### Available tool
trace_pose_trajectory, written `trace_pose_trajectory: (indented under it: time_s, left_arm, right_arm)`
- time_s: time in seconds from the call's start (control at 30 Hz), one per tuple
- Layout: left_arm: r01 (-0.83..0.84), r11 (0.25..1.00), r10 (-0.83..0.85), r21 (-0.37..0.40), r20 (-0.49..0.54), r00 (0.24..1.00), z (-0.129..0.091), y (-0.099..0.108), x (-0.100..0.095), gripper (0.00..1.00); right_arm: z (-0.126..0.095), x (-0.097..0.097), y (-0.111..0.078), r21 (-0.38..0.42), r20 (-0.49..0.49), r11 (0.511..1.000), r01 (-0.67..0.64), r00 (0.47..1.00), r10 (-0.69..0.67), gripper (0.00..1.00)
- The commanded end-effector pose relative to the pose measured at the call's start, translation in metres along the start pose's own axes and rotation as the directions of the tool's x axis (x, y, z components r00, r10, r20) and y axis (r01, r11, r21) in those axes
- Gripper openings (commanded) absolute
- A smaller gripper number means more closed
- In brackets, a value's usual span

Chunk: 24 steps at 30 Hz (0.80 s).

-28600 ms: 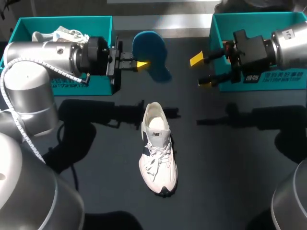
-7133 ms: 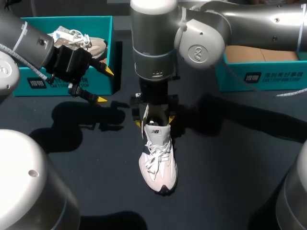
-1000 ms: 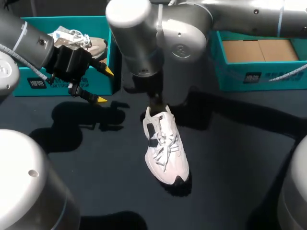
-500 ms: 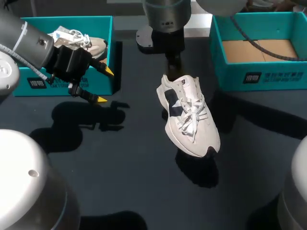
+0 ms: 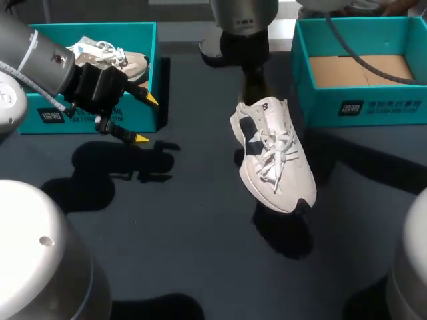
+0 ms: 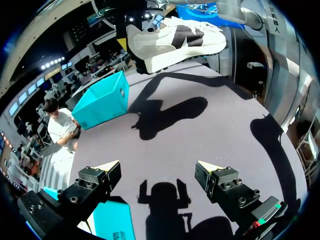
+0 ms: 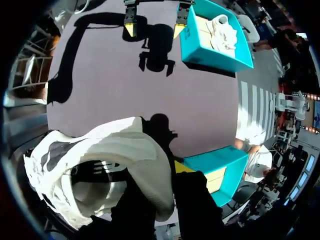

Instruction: Take the shoe out of the shoebox, open the shoe tongue, remove and reinsert the insole, then place the shoe into the shoebox

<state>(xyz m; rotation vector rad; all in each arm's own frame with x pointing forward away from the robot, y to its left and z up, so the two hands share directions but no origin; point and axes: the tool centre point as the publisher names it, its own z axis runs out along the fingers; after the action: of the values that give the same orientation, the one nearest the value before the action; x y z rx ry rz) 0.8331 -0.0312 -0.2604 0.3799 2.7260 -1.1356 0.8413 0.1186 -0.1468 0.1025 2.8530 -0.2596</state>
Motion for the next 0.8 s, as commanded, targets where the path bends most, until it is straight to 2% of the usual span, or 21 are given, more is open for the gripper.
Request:
trace_pose_trajectory:
  time_s: [0.03,0.2,0.27,0.37,0.43,0.47,0.5,0.57,0.8]
  left_arm:
    - [0.000,1.000,0.000,-0.003,0.000,1.000,0.000,0.000,0.000,1.00]
    - [0.000,1.000,0.000,-0.003,0.000,1.000,0.000,0.000,0.000,1.00]
    - [0.000,1.000,0.000,-0.003,0.000,1.000,0.000,0.000,0.000,1.00]
    - [0.000,1.000,0.000,-0.003,0.000,1.000,0.000,0.000,0.000,1.00]
    - [0.000,1.000,0.000,-0.003,0.000,1.000,0.000,0.000,0.000,1.00]
    - [0.000,1.000,0.000,-0.003,0.000,1.000,0.000,0.000,0.000,1.00]
    - [0.000,1.000,0.000,-0.003,0.000,1.000,0.000,0.000,0.000,1.00]
    - [0.000,1.000,0.000,-0.003,0.000,1.000,0.000,0.000,0.000,1.00]
    - [0.000,1.000,0.000,-0.003,0.000,1.000,0.000,0.000,0.000,1.00]
  right_arm:
    - [0.000,-0.038,-0.046,0.011,-0.006,1.000,0.028,1.000,-0.028,0.00]
    - [0.016,-0.074,-0.109,-0.007,0.024,1.000,0.021,0.999,-0.020,0.00]
    - [0.025,-0.094,-0.136,-0.010,0.033,1.000,0.014,0.999,-0.013,0.00]
    - [0.036,-0.129,-0.175,0.083,0.066,0.996,-0.025,0.998,0.019,0.00]
    - [0.039,-0.148,-0.196,0.074,0.112,0.996,-0.053,0.993,0.044,0.00]
    - [0.040,-0.158,-0.207,0.069,0.114,0.996,-0.060,0.992,0.052,0.00]
    - [0.043,-0.166,-0.215,0.096,0.093,0.994,-0.051,0.995,0.042,0.00]
    - [0.047,-0.178,-0.227,0.097,0.096,0.993,-0.069,0.994,0.060,0.00]
    - [0.047,-0.178,-0.227,0.097,0.096,0.993,-0.069,0.994,0.060,0.00]
